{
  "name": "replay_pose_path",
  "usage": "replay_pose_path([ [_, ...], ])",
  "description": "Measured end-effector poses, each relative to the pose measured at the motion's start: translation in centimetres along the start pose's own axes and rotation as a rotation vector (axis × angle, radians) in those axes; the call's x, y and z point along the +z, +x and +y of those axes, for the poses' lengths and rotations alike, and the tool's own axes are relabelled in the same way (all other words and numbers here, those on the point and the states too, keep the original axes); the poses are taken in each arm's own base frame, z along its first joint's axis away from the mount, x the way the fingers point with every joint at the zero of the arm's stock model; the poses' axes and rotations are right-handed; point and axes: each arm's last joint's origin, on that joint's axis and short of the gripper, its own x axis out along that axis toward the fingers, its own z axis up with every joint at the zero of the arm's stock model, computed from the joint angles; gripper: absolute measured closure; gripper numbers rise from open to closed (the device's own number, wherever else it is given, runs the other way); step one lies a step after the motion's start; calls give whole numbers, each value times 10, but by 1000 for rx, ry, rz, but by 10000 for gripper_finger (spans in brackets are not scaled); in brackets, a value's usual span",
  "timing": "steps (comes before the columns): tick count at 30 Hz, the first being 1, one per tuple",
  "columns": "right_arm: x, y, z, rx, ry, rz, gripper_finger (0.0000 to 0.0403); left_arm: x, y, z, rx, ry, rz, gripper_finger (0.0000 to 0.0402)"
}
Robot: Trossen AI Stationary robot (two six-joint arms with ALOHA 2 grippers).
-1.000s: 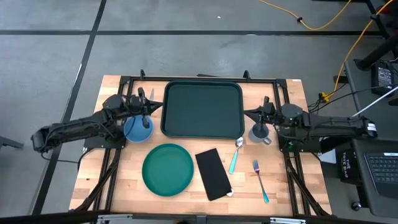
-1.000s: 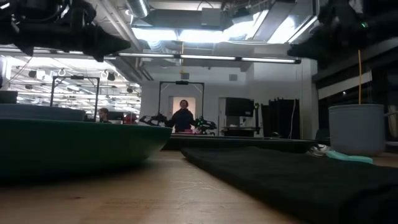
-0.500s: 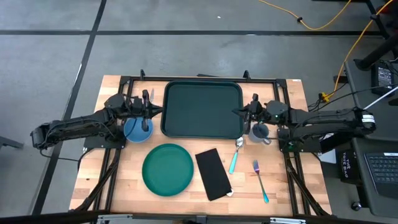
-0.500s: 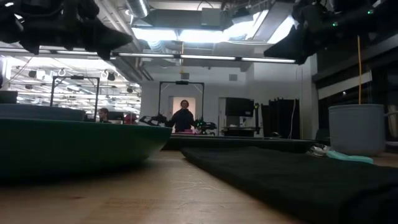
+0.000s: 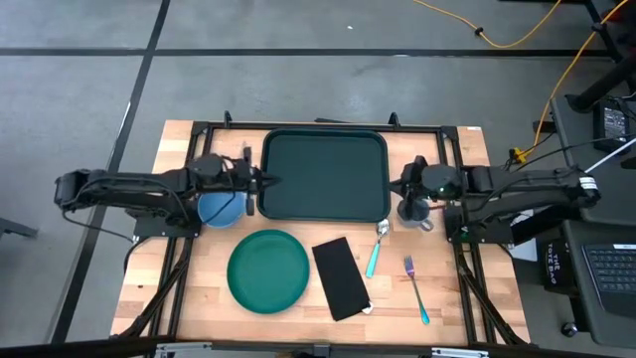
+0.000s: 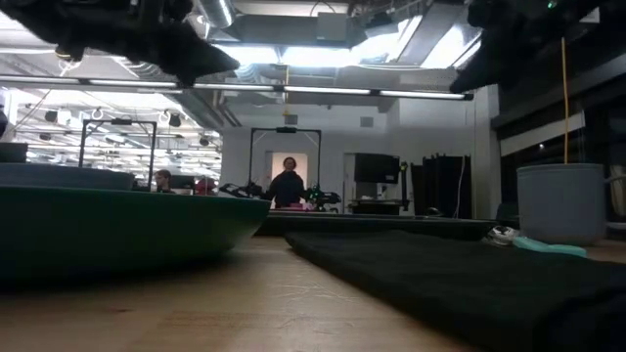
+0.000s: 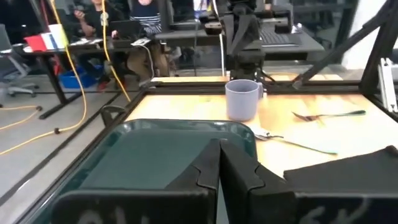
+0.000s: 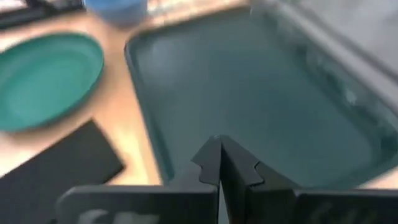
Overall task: Set up tray
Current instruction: Put the gray cup on the black tray
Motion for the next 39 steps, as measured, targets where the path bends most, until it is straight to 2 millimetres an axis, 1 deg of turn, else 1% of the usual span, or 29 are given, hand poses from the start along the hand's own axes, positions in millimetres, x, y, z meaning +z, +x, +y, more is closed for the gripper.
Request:
replay_pose_path([
  [5, -4, -7, 13, -15, 69, 192, 396, 3, 19, -2, -6, 35, 51, 398],
  [9, -3, -17, 26, -24, 96, 259, 398, 3, 29, -1, 35, 45, 83, 398],
  [14, -5, -35, 40, -61, 154, 350, 399, 0, 33, -1, 33, 85, 105, 398],
  [20, -14, -50, 51, -127, 207, 482, 399, 5, 32, -1, 39, 54, 57, 398],
  [25, -26, -56, 53, -170, 249, 622, 397, 5, 32, -1, 39, 51, 56, 398],
  [29, -31, -61, 53, -185, 288, 707, 397, 6, 33, -1, 39, 51, 50, 398],
  [39, -32, -61, 53, -172, 261, 721, 396, 6, 33, -1, 40, 51, 46, 398],
])
